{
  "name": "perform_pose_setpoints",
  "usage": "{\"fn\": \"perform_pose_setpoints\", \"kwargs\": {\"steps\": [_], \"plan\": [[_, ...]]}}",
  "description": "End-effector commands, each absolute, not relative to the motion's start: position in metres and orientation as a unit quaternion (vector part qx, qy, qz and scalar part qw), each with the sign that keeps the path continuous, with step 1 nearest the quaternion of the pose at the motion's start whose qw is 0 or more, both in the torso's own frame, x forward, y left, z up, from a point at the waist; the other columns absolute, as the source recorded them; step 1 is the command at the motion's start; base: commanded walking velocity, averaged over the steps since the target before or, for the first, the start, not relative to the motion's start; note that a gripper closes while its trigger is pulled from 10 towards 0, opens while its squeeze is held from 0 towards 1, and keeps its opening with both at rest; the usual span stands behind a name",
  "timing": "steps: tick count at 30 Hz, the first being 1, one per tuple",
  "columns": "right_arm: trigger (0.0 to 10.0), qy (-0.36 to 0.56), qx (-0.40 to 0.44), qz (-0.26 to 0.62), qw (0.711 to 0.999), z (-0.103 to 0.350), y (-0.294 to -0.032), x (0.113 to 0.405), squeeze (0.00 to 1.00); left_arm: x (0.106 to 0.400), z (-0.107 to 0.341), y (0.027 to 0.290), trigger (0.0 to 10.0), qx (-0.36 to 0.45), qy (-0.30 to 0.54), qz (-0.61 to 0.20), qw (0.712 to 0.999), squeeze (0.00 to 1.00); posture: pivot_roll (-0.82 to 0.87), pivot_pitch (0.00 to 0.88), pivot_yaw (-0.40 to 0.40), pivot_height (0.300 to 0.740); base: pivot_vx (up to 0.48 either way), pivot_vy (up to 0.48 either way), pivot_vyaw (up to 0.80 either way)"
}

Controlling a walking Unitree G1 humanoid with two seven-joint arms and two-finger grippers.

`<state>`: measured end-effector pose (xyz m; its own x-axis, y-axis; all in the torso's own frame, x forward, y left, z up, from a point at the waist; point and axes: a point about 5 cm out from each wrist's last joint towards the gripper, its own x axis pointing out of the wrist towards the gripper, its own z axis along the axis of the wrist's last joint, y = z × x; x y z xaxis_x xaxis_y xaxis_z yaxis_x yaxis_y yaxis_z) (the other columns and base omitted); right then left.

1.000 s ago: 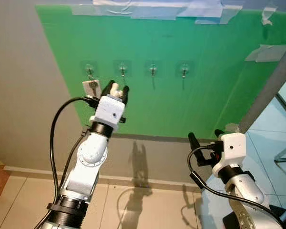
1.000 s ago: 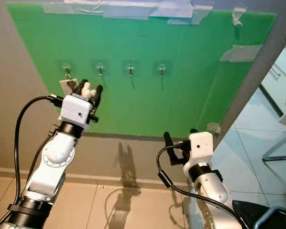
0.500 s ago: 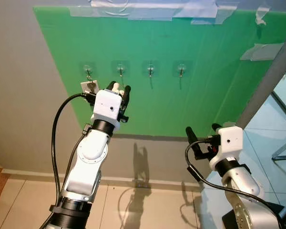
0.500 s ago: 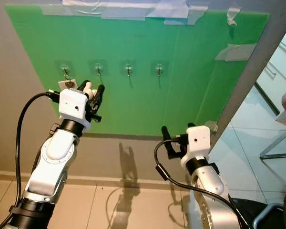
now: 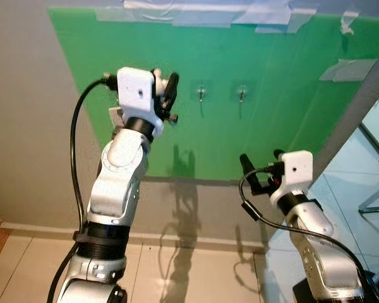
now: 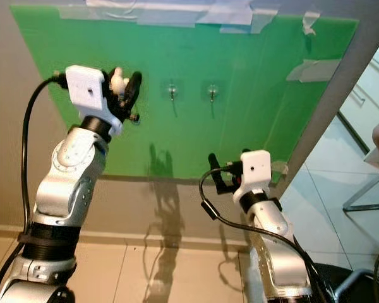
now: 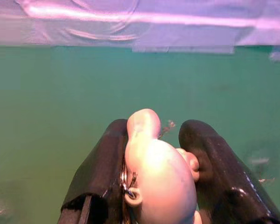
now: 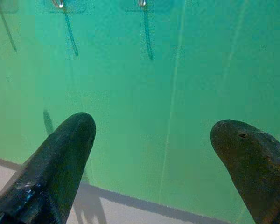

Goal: Hang keys on a hook

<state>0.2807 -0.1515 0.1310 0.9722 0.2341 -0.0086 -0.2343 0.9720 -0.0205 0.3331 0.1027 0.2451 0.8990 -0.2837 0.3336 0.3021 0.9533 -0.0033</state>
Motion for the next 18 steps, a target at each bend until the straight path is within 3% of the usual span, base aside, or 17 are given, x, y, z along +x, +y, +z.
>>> {"fn": "perform_pose_setpoints", "kwargs": {"steps": [1,7,18], "plan": [[10.0,0.004,-0.005,0.143,0.99,0.141,-0.143,0.292,0.0,0.34,0.253,0.096,0.0,-0.081,-0.144,-0.179,0.97,0.0,-0.09,0.0,-0.014,0.74,0.0,0.0,0.0],[10.0,-0.015,0.022,0.19,0.981,0.164,-0.128,0.308,0.0,0.346,0.261,0.099,0.0,-0.157,-0.113,-0.185,0.964,0.0,-0.1,0.0,-0.001,0.74,0.0,0.0,0.0],[10.0,-0.026,0.081,0.266,0.96,0.188,-0.095,0.318,0.0,0.346,0.261,0.097,0.0,-0.197,-0.077,-0.207,0.955,0.0,-0.09,0.0,0.015,0.74,0.0,0.0,0.0]]}}
